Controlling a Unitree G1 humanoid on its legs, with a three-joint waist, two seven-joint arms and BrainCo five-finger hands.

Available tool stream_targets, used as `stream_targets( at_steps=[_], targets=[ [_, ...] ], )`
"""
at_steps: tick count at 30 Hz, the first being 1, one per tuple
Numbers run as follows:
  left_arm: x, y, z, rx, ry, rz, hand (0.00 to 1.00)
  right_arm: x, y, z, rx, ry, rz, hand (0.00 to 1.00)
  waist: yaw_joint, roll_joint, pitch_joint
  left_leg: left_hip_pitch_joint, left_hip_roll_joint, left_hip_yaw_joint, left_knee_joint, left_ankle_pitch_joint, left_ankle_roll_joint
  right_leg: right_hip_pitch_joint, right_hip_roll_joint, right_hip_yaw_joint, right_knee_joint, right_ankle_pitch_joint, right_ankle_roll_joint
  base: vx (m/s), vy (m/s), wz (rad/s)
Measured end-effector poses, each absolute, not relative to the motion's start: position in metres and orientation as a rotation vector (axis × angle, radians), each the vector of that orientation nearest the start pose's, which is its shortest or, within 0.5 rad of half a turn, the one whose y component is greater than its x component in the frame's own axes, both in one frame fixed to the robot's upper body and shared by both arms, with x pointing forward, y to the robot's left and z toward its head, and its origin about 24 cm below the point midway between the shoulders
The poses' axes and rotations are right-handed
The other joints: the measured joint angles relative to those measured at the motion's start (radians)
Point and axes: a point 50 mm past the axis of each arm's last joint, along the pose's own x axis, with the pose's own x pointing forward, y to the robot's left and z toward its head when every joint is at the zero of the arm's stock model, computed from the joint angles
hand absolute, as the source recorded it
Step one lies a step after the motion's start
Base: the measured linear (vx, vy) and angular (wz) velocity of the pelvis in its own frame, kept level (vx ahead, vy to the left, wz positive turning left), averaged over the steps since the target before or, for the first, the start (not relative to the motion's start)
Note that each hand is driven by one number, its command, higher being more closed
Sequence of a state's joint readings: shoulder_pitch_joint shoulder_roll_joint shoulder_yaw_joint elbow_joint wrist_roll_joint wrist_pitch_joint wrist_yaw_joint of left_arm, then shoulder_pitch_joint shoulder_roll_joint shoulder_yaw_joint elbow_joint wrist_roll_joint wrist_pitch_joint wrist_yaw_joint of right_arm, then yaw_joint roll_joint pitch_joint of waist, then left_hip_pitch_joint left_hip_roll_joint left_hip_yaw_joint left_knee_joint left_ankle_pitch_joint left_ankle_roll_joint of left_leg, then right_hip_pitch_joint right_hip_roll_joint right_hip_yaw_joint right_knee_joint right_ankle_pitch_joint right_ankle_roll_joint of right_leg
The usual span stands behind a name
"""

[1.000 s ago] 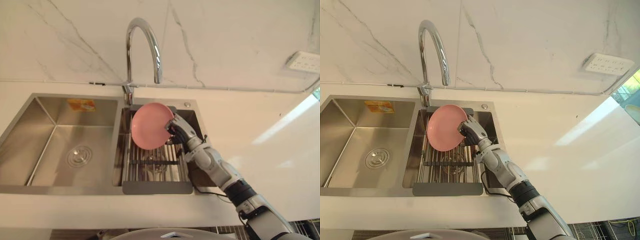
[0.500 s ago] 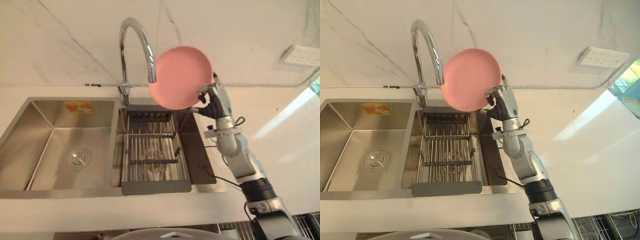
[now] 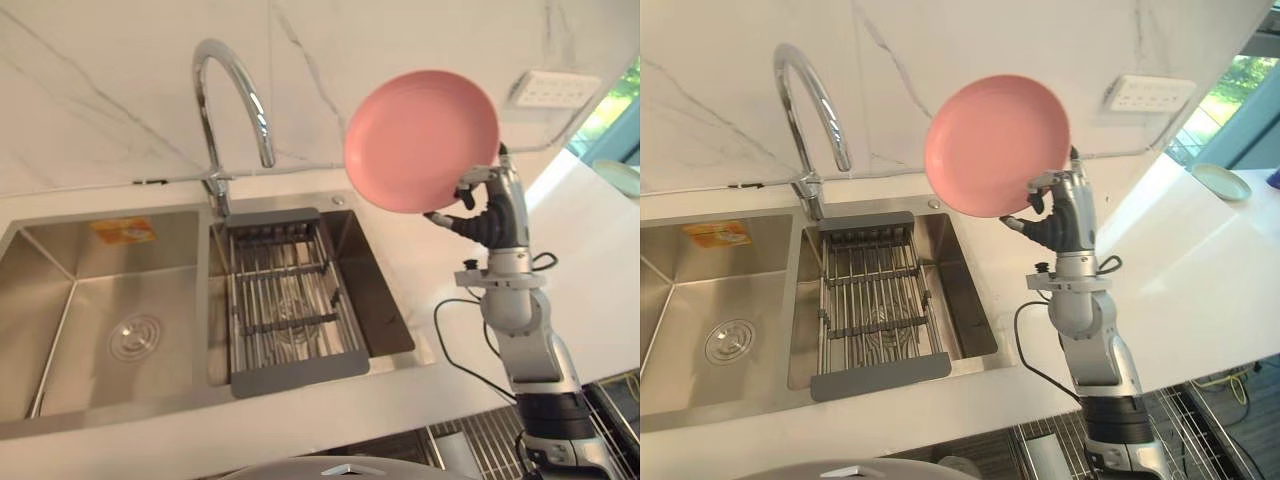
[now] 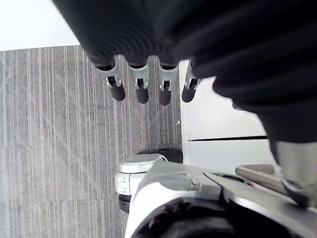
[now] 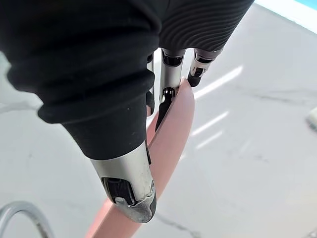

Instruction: Walk over to the sink, pick up the cup, carry it to the dishwasher, place the cup inside the dishwasher, then close the dishwasher door

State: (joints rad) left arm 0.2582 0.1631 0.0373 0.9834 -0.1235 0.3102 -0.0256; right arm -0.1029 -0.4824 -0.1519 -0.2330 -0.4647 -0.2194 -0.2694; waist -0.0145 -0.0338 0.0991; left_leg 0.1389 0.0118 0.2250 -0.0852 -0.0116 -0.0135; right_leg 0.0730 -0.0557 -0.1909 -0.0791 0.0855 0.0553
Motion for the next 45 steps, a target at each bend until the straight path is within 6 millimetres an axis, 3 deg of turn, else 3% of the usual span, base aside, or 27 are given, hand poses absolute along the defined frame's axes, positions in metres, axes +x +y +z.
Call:
stream_targets(
  at_steps=[12, 19, 23, 26, 28, 29, 30, 31, 32, 34, 35, 36, 38, 39, 40, 45],
  targets=[
    [-0.012, 0.217, -0.17, -0.047, 1.597, 0.233, 0.0, 0.2, -0.299, 0.167, -0.947, -0.525, -0.621, 1.0, -0.073, 0.001, 0.0, 0.012, 0.009, 0.125, 0.0, -0.01, -0.006, -0.062, 0.023, 0.132, 0.026, 0.017, -0.002, -0.02, 0.001, -0.32],
    [-0.024, 0.212, -0.17, -0.069, 1.625, 0.241, 0.0, 0.165, -0.335, 0.145, -0.909, -0.404, -0.872, 1.0, -0.108, -0.004, 0.0, 0.016, 0.004, 0.168, 0.0, -0.015, 0.0, -0.096, 0.025, 0.179, 0.042, 0.017, -0.002, -0.05, -0.001, -0.24],
    [-0.03, 0.212, -0.169, -0.085, 1.639, 0.255, 0.0, 0.152, -0.344, 0.128, -0.882, -0.336, -0.958, 1.0, -0.121, -0.008, 0.003, 0.019, 0.0, 0.193, 0.0, -0.015, 0.0, -0.114, 0.024, 0.186, 0.056, 0.017, -0.002, -0.04, -0.014, -0.15],
    [-0.032, 0.211, -0.169, -0.105, 1.642, 0.264, 0.0, 0.149, -0.344, 0.118, -0.848, -0.304, -0.991, 1.0, -0.114, -0.015, 0.007, 0.024, 0.002, 0.238, 0.005, -0.012, -0.003, -0.135, 0.013, 0.142, 0.059, 0.013, 0.002, -0.02, -0.012, -0.36],
    [-0.034, 0.207, -0.17, -0.12, 1.646, 0.267, 0.0, 0.146, -0.344, 0.112, -0.838, -0.283, -1.004, 1.0, -0.11, -0.009, 0.011, 0.025, 0.016, 0.267, 0.006, -0.008, 0.006, -0.15, 0.003, 0.058, 0.08, -0.036, 0.021, -0.03, -0.013, -0.47],
    [-0.034, 0.2, -0.171, -0.156, 1.65, 0.281, 0.0, 0.144, -0.345, 0.105, -0.828, -0.257, -1.019, 1.0, -0.108, 0.012, 0.026, 0.024, 0.053, 0.284, 0.004, -0.006, 0.025, -0.157, -0.003, -0.019, 0.152, -0.087, -0.004, -0.05, 0.002, -0.41],
    [-0.035, 0.198, -0.171, -0.172, 1.651, 0.294, 0.0, 0.143, -0.346, 0.1, -0.813, -0.235, -1.03, 1.0, -0.106, 0.022, 0.034, 0.021, 0.077, 0.296, 0.011, -0.007, 0.024, -0.183, -0.01, -0.071, 0.252, -0.096, -0.048, -0.02, -0.022, -0.37],
    [-0.033, 0.201, -0.17, -0.177, 1.643, 0.317, 0.0, 0.141, -0.347, 0.092, -0.794, -0.204, -1.048, 1.0, -0.109, 0.019, 0.044, 0.015, 0.101, 0.298, 0.025, -0.008, 0.019, -0.198, -0.037, -0.125, 0.387, -0.13, -0.073, 0.0, -0.026, -0.21],
    [-0.032, 0.203, -0.17, -0.174, 1.64, 0.326, 0.0, 0.14, -0.348, 0.087, -0.788, -0.18, -1.053, 1.0, -0.109, 0.02, 0.043, 0.006, 0.107, 0.298, 0.037, -0.01, 0.015, -0.2, -0.057, -0.144, 0.445, -0.148, -0.075, 0.02, -0.097, -0.11],
    [-0.023, 0.219, -0.167, -0.133, 1.608, 0.351, 0.0, 0.143, -0.348, 0.067, -0.729, -0.116, -1.09, 1.0, -0.098, -0.043, 0.041, -0.07, 0.13, 0.308, 0.131, -0.034, 0.0, -0.19, -0.14, -0.162, 0.558, -0.189, -0.07, 0.01, -0.178, -0.14],
    [-0.018, 0.223, -0.166, -0.121, 1.592, 0.357, 0.0, 0.145, -0.347, 0.063, -0.706, -0.106, -1.107, 1.0, -0.094, -0.061, 0.04, -0.099, 0.14, 0.31, 0.189, -0.051, -0.005, -0.188, -0.154, -0.163, 0.54, -0.186, -0.045, 0.05, -0.239, -0.35],
    [-0.004, 0.23, -0.165, -0.13, 1.557, 0.389, 0.0, 0.153, -0.346, 0.058, -0.671, -0.097, -1.131, 1.0, -0.083, -0.074, 0.047, -0.178, 0.18, 0.315, 0.314, -0.09, -0.016, -0.193, -0.112, -0.163, 0.457, -0.172, -0.033, -0.01, -0.225, -0.66],
    [0.009, 0.225, -0.166, -0.151, 1.537, 0.387, 0.0, 0.17, -0.341, 0.059, -0.621, -0.118, -1.135, 1.0, -0.05, -0.045, 0.062, -0.221, 0.21, 0.334, 0.335, -0.099, -0.005, -0.151, -0.049, -0.138, 0.244, -0.113, -0.022, -0.06, -0.164, -0.74],
    [0.016, 0.219, -0.167, -0.171, 1.522, 0.378, 0.0, 0.178, -0.337, 0.06, -0.588, -0.133, -1.128, 1.0, -0.041, -0.025, 0.084, -0.231, 0.229, 0.357, 0.34, -0.091, -0.023, -0.112, -0.037, -0.156, 0.14, -0.11, -0.01, -0.07, -0.077, -0.32],
    [0.02, 0.217, -0.168, -0.185, 1.512, 0.389, 0.0, 0.182, -0.334, 0.059, -0.566, -0.133, -1.125, 1.0, -0.043, -0.006, 0.105, -0.234, 0.238, 0.354, 0.363, -0.099, -0.028, -0.099, -0.027, -0.169, 0.113, -0.09, -0.005, -0.13, -0.074, -0.15],
    [0.018, 0.212, -0.168, -0.234, 1.516, 0.45, 0.0, 0.183, -0.33, 0.049, -0.526, -0.079, -1.086, 1.0, -0.021, 0.017, 0.109, -0.222, 0.234, 0.378, 0.325, -0.07, -0.04, -0.07, 0.001, -0.151, -0.002, -0.019, -0.006, -0.04, -0.042, -0.17]
  ],
)
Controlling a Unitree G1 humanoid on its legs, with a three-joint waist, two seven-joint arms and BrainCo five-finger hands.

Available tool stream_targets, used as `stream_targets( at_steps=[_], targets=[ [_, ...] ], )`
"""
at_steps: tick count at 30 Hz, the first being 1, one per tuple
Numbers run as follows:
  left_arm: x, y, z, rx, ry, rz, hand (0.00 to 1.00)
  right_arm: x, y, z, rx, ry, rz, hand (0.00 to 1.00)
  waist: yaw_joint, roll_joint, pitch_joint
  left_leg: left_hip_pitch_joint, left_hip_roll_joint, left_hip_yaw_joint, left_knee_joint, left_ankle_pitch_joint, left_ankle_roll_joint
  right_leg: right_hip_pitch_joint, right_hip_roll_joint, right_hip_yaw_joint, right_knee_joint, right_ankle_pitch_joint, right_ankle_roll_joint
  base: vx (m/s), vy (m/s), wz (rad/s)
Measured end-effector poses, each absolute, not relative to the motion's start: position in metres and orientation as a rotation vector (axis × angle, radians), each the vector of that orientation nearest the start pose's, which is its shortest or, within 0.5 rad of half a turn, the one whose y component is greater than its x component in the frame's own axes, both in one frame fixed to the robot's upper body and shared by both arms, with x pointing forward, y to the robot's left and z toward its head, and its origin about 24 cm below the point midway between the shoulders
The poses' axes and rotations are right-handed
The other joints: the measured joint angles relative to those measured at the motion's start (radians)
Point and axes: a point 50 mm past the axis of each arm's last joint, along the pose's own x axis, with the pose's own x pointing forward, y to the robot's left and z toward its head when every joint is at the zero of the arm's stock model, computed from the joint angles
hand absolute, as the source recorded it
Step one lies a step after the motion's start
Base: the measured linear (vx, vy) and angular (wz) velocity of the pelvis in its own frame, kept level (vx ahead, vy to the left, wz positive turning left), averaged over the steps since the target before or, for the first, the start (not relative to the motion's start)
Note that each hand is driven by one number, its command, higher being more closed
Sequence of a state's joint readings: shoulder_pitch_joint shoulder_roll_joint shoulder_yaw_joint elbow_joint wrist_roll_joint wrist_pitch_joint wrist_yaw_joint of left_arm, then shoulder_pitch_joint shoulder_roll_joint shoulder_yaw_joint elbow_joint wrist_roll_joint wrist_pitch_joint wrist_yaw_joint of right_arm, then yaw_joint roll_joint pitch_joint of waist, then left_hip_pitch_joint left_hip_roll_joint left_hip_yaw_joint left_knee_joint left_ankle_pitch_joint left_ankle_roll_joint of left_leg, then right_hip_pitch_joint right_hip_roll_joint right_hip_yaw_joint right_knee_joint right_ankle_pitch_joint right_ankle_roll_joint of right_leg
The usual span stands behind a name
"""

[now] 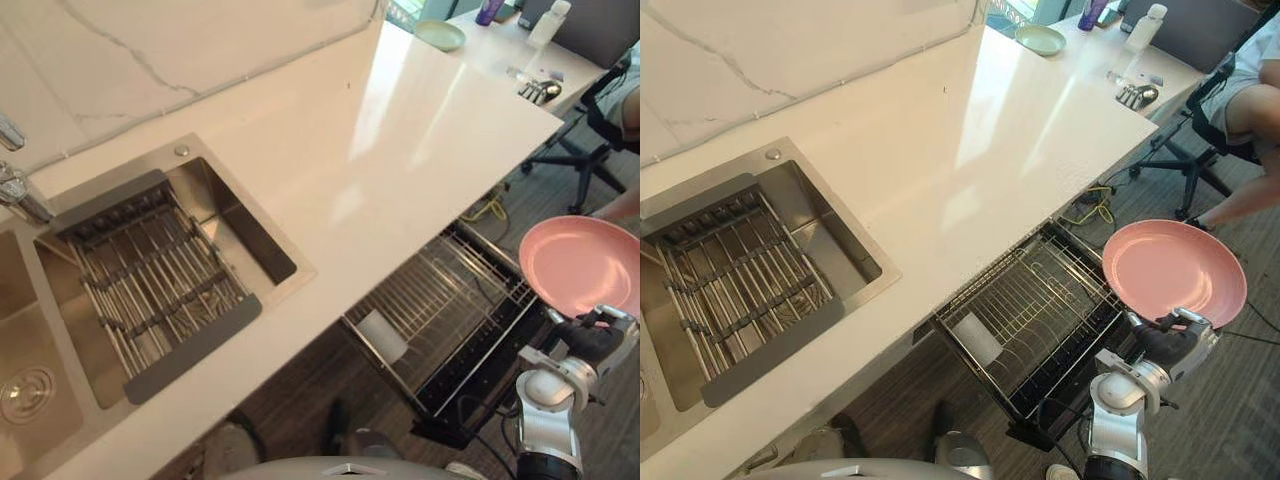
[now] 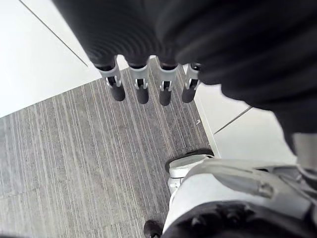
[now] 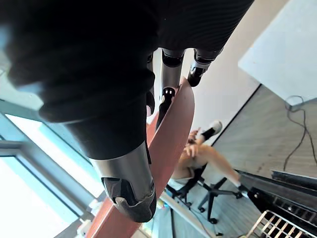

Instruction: Walk over to the sink, pick up the cup, carry it to the dishwasher, place the cup inside the dishwasher, then close the dishwasher door

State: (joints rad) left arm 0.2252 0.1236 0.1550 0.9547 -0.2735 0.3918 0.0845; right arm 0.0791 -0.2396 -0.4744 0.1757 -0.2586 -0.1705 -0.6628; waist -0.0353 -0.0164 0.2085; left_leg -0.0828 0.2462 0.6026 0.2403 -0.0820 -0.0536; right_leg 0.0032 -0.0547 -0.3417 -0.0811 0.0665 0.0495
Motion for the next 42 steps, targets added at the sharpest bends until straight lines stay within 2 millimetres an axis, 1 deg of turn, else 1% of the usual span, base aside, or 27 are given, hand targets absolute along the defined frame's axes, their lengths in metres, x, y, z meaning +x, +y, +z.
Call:
stream_targets(
  at_steps=[1, 4, 6, 8, 9, 10, 12, 13, 14, 16, 17, 20, 21, 23, 26, 28, 29, 32, 33, 34, 39, 42],
  targets=[
    [0.018, 0.212, -0.168, -0.227, 1.518, 0.459, 0.0, 0.183, -0.33, 0.048, -0.512, -0.074, -1.077, 1.0, -0.001, 0.004, 0.002, 0.005, -0.007, 0.001, -0.013, 0.012, -0.001, -0.003, -0.001, 0.001, 0.0, 0.01, -0.006, 0.01, -0.004, -0.1],
    [0.019, 0.212, -0.168, -0.222, 1.513, 0.469, 0.0, 0.185, -0.329, 0.048, -0.502, -0.071, -1.053, 1.0, -0.002, 0.013, 0.023, 0.022, -0.013, 0.001, -0.029, 0.025, 0.0, 0.007, -0.003, 0.0, 0.0, 0.015, -0.005, -0.01, 0.013, 0.01],
    [0.021, 0.209, -0.168, -0.224, 1.506, 0.469, 0.0, 0.193, -0.326, 0.052, -0.496, -0.086, -1.016, 1.0, -0.002, 0.031, 0.05, 0.032, -0.026, 0.0, -0.039, 0.031, 0.003, 0.01, -0.01, 0.0, -0.001, 0.019, -0.002, -0.04, 0.054, 0.02],
    [0.025, 0.204, -0.168, -0.235, 1.494, 0.459, 0.0, 0.203, -0.318, 0.053, -0.484, -0.091, -0.951, 1.0, -0.002, 0.052, 0.072, 0.031, -0.04, -0.001, -0.052, 0.041, 0.011, 0.003, -0.02, 0.001, -0.007, 0.017, 0.003, -0.07, 0.067, 0.01],
    [0.026, 0.203, -0.168, -0.238, 1.489, 0.456, 0.0, 0.207, -0.315, 0.052, -0.479, -0.089, -0.931, 1.0, -0.001, 0.06, 0.079, 0.031, -0.045, -0.003, -0.056, 0.044, 0.013, 0.002, -0.023, 0.0, -0.007, 0.016, 0.005, -0.07, 0.067, 0.05],
    [0.027, 0.199, -0.169, -0.247, 1.488, 0.451, 0.0, 0.212, -0.31, 0.051, -0.473, -0.078, -0.892, 1.0, 0.001, 0.074, 0.09, 0.029, -0.052, -0.007, -0.064, 0.049, 0.017, -0.002, -0.029, -0.001, -0.007, 0.015, 0.003, -0.06, 0.054, 0.06],
    [0.026, 0.194, -0.17, -0.259, 1.493, 0.444, 0.0, 0.219, -0.302, 0.048, -0.461, -0.058, -0.844, 1.0, 0.006, 0.086, 0.102, 0.028, -0.067, -0.022, -0.083, 0.06, 0.024, -0.005, -0.039, -0.008, -0.007, 0.015, 0.002, -0.05, 0.062, 0.15],
    [0.027, 0.191, -0.17, -0.267, 1.493, 0.44, 0.0, 0.223, -0.298, 0.046, -0.46, -0.049, -0.824, 1.0, 0.01, 0.098, 0.108, 0.026, -0.077, -0.031, -0.091, 0.066, 0.026, -0.004, -0.047, -0.019, -0.007, 0.015, 0.002, -0.04, 0.057, 0.2],
    [0.026, 0.19, -0.17, -0.27, 1.494, 0.438, 0.0, 0.225, -0.296, 0.045, -0.46, -0.045, -0.814, 1.0, 0.011, 0.094, 0.112, 0.024, -0.079, -0.034, -0.095, 0.066, 0.027, -0.007, -0.049, -0.023, -0.007, 0.015, 0.002, -0.03, 0.055, 0.19],
    [0.027, 0.188, -0.171, -0.275, 1.491, 0.435, 0.0, 0.232, -0.288, 0.043, -0.458, -0.027, -0.76, 1.0, 0.02, 0.106, 0.116, 0.022, -0.095, -0.045, -0.121, 0.072, 0.03, -0.011, -0.058, -0.037, -0.007, 0.015, 0.001, -0.01, 0.051, 0.16],
    [0.027, 0.188, -0.171, -0.276, 1.487, 0.435, 0.0, 0.234, -0.287, 0.043, -0.458, -0.024, -0.751, 1.0, 0.022, 0.106, 0.12, 0.018, -0.097, -0.049, -0.124, 0.072, 0.028, -0.012, -0.06, -0.045, -0.007, 0.016, 0.001, 0.0, 0.045, 0.19],
    [0.029, 0.188, -0.171, -0.284, 1.47, 0.443, 0.0, 0.237, -0.288, 0.043, -0.433, 0.007, -0.759, 1.0, 0.028, 0.104, 0.137, -0.004, -0.103, -0.055, -0.137, 0.079, 0.028, -0.033, -0.065, -0.057, -0.001, 0.019, 0.001, 0.02, 0.032, 0.07],
    [0.03, 0.187, -0.171, -0.294, 1.465, 0.447, 0.0, 0.24, -0.287, 0.044, -0.426, 0.012, -0.759, 1.0, 0.031, 0.107, 0.142, -0.011, -0.106, -0.055, -0.147, 0.093, 0.034, -0.044, -0.068, -0.058, 0.008, 0.02, 0.003, 0.05, 0.013, 0.02],
    [0.034, 0.185, -0.171, -0.307, 1.451, 0.442, 0.0, 0.246, -0.287, 0.048, -0.414, 0.007, -0.771, 1.0, 0.033, 0.114, 0.16, -0.014, -0.107, -0.058, -0.157, 0.109, 0.035, -0.068, -0.073, -0.059, 0.039, 0.014, 0.009, 0.03, 0.003, 0.0],
    [0.04, 0.182, -0.171, -0.318, 1.439, 0.428, 0.0, 0.253, -0.292, 0.059, -0.425, -0.006, -0.813, 1.0, 0.037, 0.125, 0.173, -0.041, -0.108, -0.083, -0.157, 0.138, 0.039, -0.118, -0.089, -0.06, 0.107, -0.02, 0.009, 0.01, -0.01, 0.04],
    [0.047, 0.183, -0.17, -0.32, 1.422, 0.421, 0.0, 0.262, -0.293, 0.069, -0.434, -0.024, -0.815, 1.0, 0.048, 0.125, 0.191, -0.051, -0.116, -0.085, -0.158, 0.172, 0.046, -0.145, -0.106, -0.061, 0.146, -0.051, 0.004, -0.02, -0.017, 0.12],
    [0.049, 0.183, -0.17, -0.324, 1.416, 0.419, 0.0, 0.266, -0.294, 0.071, -0.441, -0.024, -0.812, 1.0, 0.052, 0.124, 0.196, -0.059, -0.12, -0.087, -0.159, 0.194, 0.042, -0.154, -0.115, -0.068, 0.161, -0.067, 0.001, -0.03, -0.028, 0.17],
    [0.051, 0.184, -0.169, -0.349, 1.405, 0.423, 0.0, 0.273, -0.293, 0.073, -0.431, -0.016, -0.814, 1.0, 0.064, 0.123, 0.199, -0.08, -0.125, -0.089, -0.16, 0.24, 0.046, -0.177, -0.128, -0.079, 0.185, -0.085, -0.009, -0.02, -0.046, 0.16],
    [0.051, 0.184, -0.169, -0.354, 1.404, 0.424, 0.0, 0.274, -0.293, 0.074, -0.428, -0.017, -0.814, 1.0, 0.065, 0.123, 0.199, -0.083, -0.126, -0.089, -0.16, 0.246, 0.046, -0.179, -0.13, -0.078, 0.191, -0.088, -0.009, 0.0, -0.038, 0.13],
    [0.051, 0.184, -0.169, -0.36, 1.404, 0.425, 0.0, 0.276, -0.293, 0.073, -0.42, -0.003, -0.814, 1.0, 0.065, 0.122, 0.2, -0.086, -0.126, -0.09, -0.16, 0.255, 0.041, -0.184, -0.134, -0.079, 0.201, -0.095, -0.01, 0.01, -0.026, 0.06],
    [0.052, 0.186, -0.169, -0.36, 1.404, 0.423, 0.0, 0.282, -0.295, 0.066, -0.425, 0.068, -0.787, 1.0, 0.066, 0.122, 0.2, -0.108, -0.125, -0.085, -0.16, 0.258, 0.042, -0.218, -0.137, -0.074, 0.22, -0.104, -0.013, 0.02, -0.017, -0.04],
    [0.057, 0.186, -0.169, -0.376, 1.405, 0.404, 0.0, 0.285, -0.295, 0.055, -0.424, 0.135, -0.741, 1.0, 0.068, 0.119, 0.208, -0.113, -0.125, -0.085, -0.161, 0.258, 0.042, -0.234, -0.139, -0.07, 0.233, -0.099, -0.01, 0.03, 0.006, -0.04]
  ],
)
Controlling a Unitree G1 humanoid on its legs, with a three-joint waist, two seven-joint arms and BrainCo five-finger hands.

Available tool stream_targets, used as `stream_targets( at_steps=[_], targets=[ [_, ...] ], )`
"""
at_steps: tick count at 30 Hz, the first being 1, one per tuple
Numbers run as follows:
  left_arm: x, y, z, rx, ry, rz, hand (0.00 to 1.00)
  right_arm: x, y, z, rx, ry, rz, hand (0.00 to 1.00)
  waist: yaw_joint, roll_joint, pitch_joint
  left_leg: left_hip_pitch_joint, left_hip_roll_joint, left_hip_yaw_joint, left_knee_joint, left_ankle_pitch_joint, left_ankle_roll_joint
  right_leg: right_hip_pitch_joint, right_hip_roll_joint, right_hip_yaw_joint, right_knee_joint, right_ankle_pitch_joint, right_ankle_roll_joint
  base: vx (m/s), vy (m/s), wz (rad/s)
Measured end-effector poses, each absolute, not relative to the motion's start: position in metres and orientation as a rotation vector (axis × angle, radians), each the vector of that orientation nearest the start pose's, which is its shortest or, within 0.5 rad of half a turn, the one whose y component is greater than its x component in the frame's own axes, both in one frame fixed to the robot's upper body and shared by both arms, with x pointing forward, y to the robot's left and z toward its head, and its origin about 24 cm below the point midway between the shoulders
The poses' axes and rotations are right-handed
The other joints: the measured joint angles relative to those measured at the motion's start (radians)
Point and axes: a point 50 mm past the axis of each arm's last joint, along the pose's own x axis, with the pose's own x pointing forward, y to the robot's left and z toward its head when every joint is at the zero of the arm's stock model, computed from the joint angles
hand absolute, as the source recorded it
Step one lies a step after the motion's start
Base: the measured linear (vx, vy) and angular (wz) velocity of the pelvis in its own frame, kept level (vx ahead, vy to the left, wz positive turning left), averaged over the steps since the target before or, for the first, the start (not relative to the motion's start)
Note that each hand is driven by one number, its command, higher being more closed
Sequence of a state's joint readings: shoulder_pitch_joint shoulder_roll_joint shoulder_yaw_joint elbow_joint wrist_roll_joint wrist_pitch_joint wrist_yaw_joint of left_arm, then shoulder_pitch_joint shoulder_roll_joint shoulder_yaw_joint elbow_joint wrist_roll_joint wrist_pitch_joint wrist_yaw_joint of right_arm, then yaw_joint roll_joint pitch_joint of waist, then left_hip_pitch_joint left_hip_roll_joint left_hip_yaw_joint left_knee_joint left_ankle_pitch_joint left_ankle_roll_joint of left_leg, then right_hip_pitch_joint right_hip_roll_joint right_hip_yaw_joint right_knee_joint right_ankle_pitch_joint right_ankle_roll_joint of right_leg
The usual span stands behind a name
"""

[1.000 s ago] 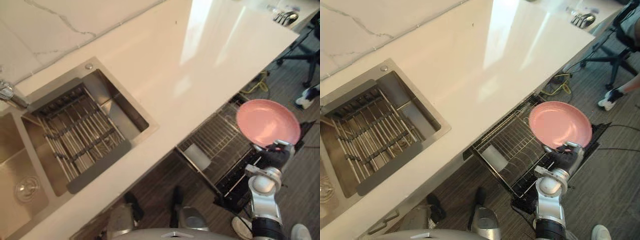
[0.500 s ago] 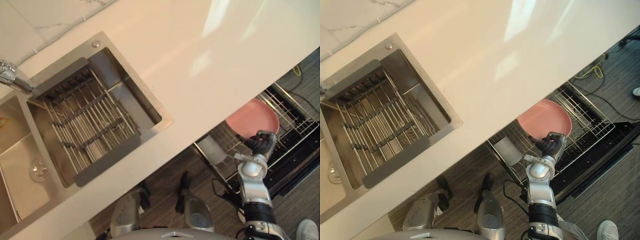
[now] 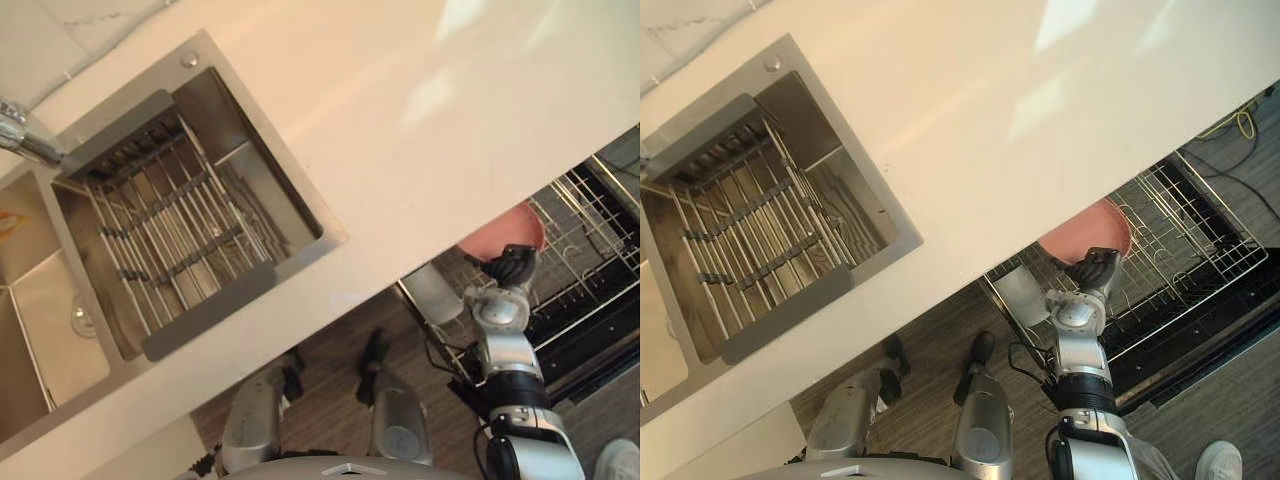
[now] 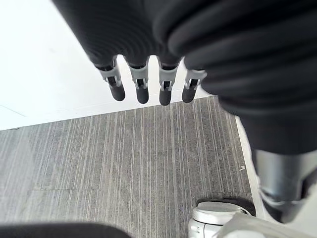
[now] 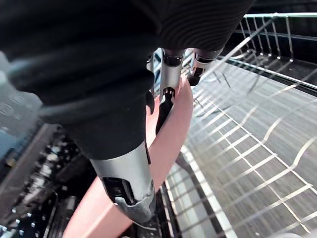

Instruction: Walk over to the sink, pick up the cup, carry it to the dishwasher, place the cup inside the dishwasher, then close the dishwasher door

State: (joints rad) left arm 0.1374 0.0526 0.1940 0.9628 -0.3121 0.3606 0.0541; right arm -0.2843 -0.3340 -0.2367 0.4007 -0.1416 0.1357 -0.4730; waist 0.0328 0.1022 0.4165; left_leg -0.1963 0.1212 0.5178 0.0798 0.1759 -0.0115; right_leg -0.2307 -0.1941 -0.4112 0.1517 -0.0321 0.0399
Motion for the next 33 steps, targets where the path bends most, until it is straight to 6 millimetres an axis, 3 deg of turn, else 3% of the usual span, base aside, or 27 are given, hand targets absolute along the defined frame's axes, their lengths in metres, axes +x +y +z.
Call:
stream_targets(
  at_steps=[8, 16, 17, 26, 29, 33],
  targets=[
    [0.071, 0.189, -0.167, -0.381, 1.366, 0.383, 0.0, 0.285, -0.295, 0.034, -0.36, 0.254, -0.711, 1.0, -0.002, -0.002, 0.001, -0.01, 0.001, 0.001, 0.004, 0.0, 0.0, -0.018, 0.0, 0.017, 0.007, -0.001, 0.001, 0.02, 0.003, -0.03],
    [0.096, 0.196, -0.161, -0.398, 1.292, 0.387, 0.0, 0.269, -0.295, 0.009, -0.272, 0.342, -0.775, 1.0, -0.013, -0.018, 0.027, -0.008, 0.004, 0.005, 0.012, -0.001, 0.0, -0.018, 0.0, 0.024, 0.003, 0.001, 0.002, 0.0, 0.006, -0.02],
    [0.097, 0.196, -0.161, -0.401, 1.286, 0.384, 0.0, 0.269, -0.294, 0.008, -0.262, 0.343, -0.788, 0.0, -0.013, -0.022, 0.029, -0.005, 0.005, 0.007, 0.013, -0.001, 0.0, -0.016, 0.001, 0.026, 0.002, 0.002, 0.001, 0.01, 0.008, -0.07],
    [0.099, 0.199, -0.16, -0.416, 1.271, 0.405, 0.0, 0.254, -0.294, -0.003, -0.15, 0.335, -0.877, 0.0, -0.006, -0.027, 0.033, 0.034, 0.041, 0.033, 0.057, -0.059, -0.004, 0.026, 0.028, 0.041, -0.013, 0.01, -0.003, 0.01, 0.015, -0.13],
    [0.102, 0.199, -0.159, -0.414, 1.266, 0.4, 0.0, 0.254, -0.297, 0.003, -0.087, 0.274, -0.914, 0.0, -0.004, -0.027, 0.032, 0.043, 0.047, 0.034, 0.056, -0.077, -0.008, 0.038, 0.027, 0.014, -0.027, 0.015, 0.006, -0.01, 0.045, -0.1],
    [0.104, 0.196, -0.159, -0.42, 1.273, 0.394, 0.0, 0.256, -0.295, 0.028, 0.007, 0.127, -0.924, 0.0, -0.004, -0.027, 0.033, 0.069, 0.053, 0.036, 0.053, -0.113, -0.011, 0.058, 0.032, 0.006, -0.029, 0.026, 0.004, 0.0, 0.059, -0.06]
  ],
)
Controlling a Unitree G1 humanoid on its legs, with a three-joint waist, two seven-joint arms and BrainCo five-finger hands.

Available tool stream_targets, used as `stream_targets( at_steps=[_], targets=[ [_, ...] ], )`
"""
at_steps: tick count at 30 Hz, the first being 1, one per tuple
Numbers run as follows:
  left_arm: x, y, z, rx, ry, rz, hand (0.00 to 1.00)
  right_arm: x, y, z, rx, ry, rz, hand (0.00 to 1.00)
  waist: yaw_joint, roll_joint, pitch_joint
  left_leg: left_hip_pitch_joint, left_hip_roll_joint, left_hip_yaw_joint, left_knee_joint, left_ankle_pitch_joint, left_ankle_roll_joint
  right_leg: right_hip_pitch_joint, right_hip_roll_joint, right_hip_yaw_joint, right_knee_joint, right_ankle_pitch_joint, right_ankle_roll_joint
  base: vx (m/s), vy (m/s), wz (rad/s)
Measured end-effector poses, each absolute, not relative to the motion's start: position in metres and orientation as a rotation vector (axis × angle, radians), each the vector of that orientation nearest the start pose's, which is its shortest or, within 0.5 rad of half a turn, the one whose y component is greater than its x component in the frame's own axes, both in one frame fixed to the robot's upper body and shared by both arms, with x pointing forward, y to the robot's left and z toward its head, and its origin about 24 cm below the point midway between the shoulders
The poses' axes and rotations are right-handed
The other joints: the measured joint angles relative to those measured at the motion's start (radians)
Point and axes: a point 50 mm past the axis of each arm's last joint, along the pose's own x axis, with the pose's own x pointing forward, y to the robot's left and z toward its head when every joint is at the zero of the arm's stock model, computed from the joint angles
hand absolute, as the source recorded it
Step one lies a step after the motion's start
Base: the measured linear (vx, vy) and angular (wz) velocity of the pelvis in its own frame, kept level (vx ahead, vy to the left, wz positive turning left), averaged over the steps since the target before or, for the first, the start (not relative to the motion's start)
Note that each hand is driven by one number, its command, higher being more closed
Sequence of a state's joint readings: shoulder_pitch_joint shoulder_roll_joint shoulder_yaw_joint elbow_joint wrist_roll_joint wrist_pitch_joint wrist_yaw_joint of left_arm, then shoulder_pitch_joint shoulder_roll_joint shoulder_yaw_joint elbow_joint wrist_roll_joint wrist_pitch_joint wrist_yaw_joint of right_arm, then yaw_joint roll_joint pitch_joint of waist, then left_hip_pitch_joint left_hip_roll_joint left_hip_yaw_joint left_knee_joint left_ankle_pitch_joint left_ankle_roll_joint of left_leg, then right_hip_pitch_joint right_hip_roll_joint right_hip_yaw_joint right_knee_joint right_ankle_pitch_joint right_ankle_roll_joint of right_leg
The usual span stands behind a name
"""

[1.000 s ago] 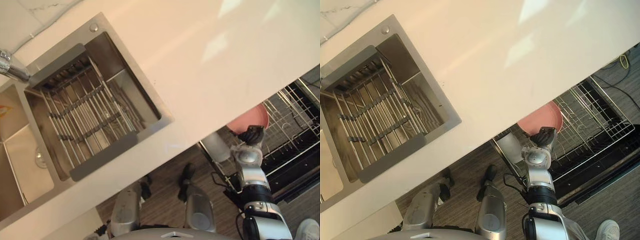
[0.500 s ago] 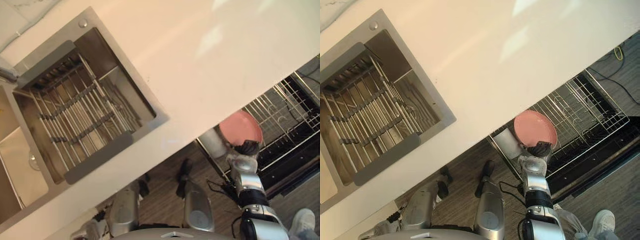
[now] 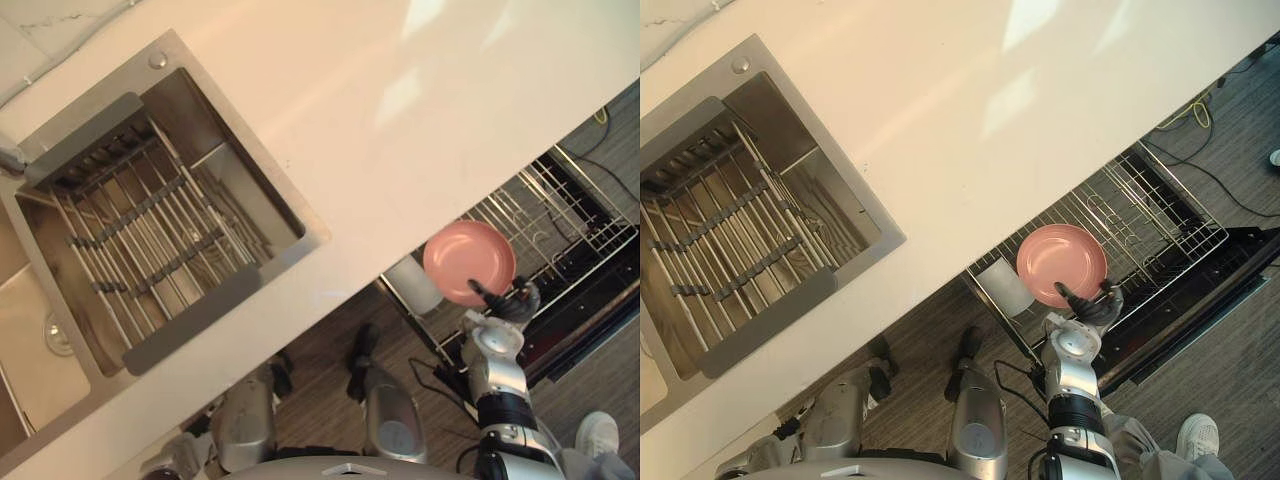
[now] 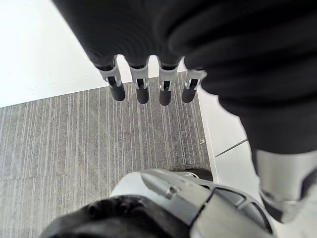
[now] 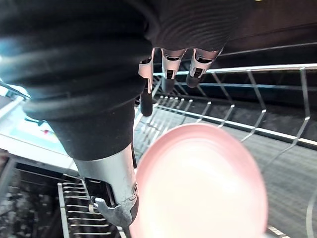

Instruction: Walk over to the sink, pick up the cup, carry it to the dishwasher, place the cup inside the dishwasher, then close the dishwasher door

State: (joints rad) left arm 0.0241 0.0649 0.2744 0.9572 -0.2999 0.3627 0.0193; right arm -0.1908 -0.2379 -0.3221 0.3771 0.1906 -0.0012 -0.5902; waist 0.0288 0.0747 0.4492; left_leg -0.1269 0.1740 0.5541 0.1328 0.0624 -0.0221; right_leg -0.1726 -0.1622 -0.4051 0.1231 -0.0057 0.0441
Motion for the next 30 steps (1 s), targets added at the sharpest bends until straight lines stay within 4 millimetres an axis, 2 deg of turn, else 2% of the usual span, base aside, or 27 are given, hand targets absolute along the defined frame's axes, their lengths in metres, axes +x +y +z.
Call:
stream_targets(
  at_steps=[5, 8, 11, 13, 15, 17, 19, 21, 23, 26, 28, 29, 30],
  targets=[
    [0.104, 0.197, -0.159, -0.375, 1.308, 0.344, 0.0, 0.257, -0.287, 0.06, 0.07, -0.05, -0.914, 0.0, -0.007, -0.004, -0.003, 0.044, 0.008, 0.028, -0.016, -0.062, -0.009, 0.033, 0.012, -0.011, 0.001, -0.008, 0.015, -0.02, 0.078, -0.01],
    [0.103, 0.199, -0.159, -0.38, 1.311, 0.348, 0.0, 0.248, -0.29, 0.069, 0.079, -0.099, -0.932, 0.0, -0.002, -0.019, -0.01, 0.051, 0.009, 0.038, -0.012, -0.066, -0.01, 0.043, 0.013, -0.004, -0.005, 0.001, 0.011, 0.0, 0.049, -0.01],
    [0.084, 0.204, -0.163, -0.384, 1.363, 0.381, 0.0, 0.237, -0.298, 0.081, 0.087, -0.16, -0.959, 0.0, -0.013, -0.047, -0.028, 0.109, 0.021, 0.08, -0.011, -0.072, -0.018, 0.088, 0.031, 0.024, -0.029, 0.006, 0.009, 0.01, -0.002, -0.28],
    [0.068, 0.209, -0.165, -0.357, 1.407, 0.389, 0.0, 0.221, -0.315, 0.086, 0.079, -0.198, -1.018, 0.0, -0.038, -0.074, -0.074, 0.115, 0.034, 0.106, -0.011, -0.075, -0.022, 0.095, 0.056, 0.047, -0.068, 0.024, 0.003, 0.0, -0.045, -0.32],
    [0.059, 0.214, -0.165, -0.335, 1.438, 0.394, 0.0, 0.208, -0.334, 0.086, 0.097, -0.2, -1.084, 0.0, -0.052, -0.089, -0.087, 0.132, 0.042, 0.127, -0.012, -0.076, -0.028, 0.111, 0.076, 0.071, -0.111, 0.044, 0.002, -0.02, -0.056, -0.4],
    [0.049, 0.216, -0.166, -0.32, 1.479, 0.399, 0.0, 0.193, -0.353, 0.078, 0.118, -0.165, -1.132, 0.0, -0.069, -0.097, -0.103, 0.143, 0.044, 0.14, -0.014, -0.076, -0.041, 0.127, 0.089, 0.091, -0.15, 0.068, -0.002, -0.04, -0.032, -0.35],
    [0.029, 0.215, -0.168, -0.326, 1.562, 0.406, 0.0, 0.177, -0.374, 0.056, 0.18, -0.069, -1.158, 0.0, -0.098, -0.106, -0.14, 0.15, 0.046, 0.162, -0.014, -0.075, -0.047, 0.137, 0.101, 0.118, -0.185, 0.097, -0.008, -0.03, 0.0, -0.35],
    [0.015, 0.212, -0.169, -0.349, 1.624, 0.407, 0.0, 0.171, -0.383, 0.043, 0.211, -0.011, -1.156, 0.0, -0.108, -0.107, -0.15, 0.17, 0.049, 0.198, -0.01, -0.079, -0.051, 0.14, 0.109, 0.155, -0.2, 0.115, -0.015, -0.08, 0.02, -0.6],
    [0.005, 0.209, -0.17, -0.386, 1.667, 0.392, 0.0, 0.167, -0.386, 0.028, 0.247, 0.043, -1.16, 0.0, -0.12, -0.106, -0.157, 0.181, 0.065, 0.233, 0.022, -0.098, -0.056, 0.139, 0.117, 0.191, -0.204, 0.124, -0.023, -0.1, 0.016, -0.61],
    [-0.009, 0.203, -0.17, -0.435, 1.708, 0.335, 0.0, 0.157, -0.383, 0.003, 0.266, 0.152, -1.184, 0.0, -0.137, -0.088, -0.176, 0.182, 0.116, 0.275, 0.111, -0.161, -0.059, 0.135, 0.134, 0.237, -0.21, 0.133, -0.03, -0.12, 0.003, -0.46],
    [-0.013, 0.2, -0.17, -0.466, 1.719, 0.312, 0.0, 0.151, -0.38, -0.007, 0.27, 0.184, -1.198, 0.0, -0.139, -0.076, -0.184, 0.193, 0.13, 0.302, 0.129, -0.178, -0.067, 0.133, 0.138, 0.254, -0.211, 0.13, -0.029, -0.13, 0.004, -0.52],
    [-0.018, 0.195, -0.171, -0.49, 1.734, 0.304, 0.0, 0.149, -0.376, -0.011, 0.275, 0.194, -1.201, 0.0, -0.138, -0.053, -0.19, 0.193, 0.146, 0.319, 0.123, -0.179, -0.07, 0.132, 0.151, 0.257, -0.196, 0.127, -0.043, -0.05, -0.007, -0.42],
    [-0.019, 0.191, -0.171, -0.5, 1.741, 0.298, 0.0, 0.148, -0.374, -0.014, 0.284, 0.201, -1.204, 0.0, -0.139, -0.044, -0.192, 0.195, 0.158, 0.327, 0.13, -0.181, -0.073, 0.126, 0.157, 0.256, -0.162, 0.13, -0.056, 0.06, -0.014, -0.36]
  ],
)
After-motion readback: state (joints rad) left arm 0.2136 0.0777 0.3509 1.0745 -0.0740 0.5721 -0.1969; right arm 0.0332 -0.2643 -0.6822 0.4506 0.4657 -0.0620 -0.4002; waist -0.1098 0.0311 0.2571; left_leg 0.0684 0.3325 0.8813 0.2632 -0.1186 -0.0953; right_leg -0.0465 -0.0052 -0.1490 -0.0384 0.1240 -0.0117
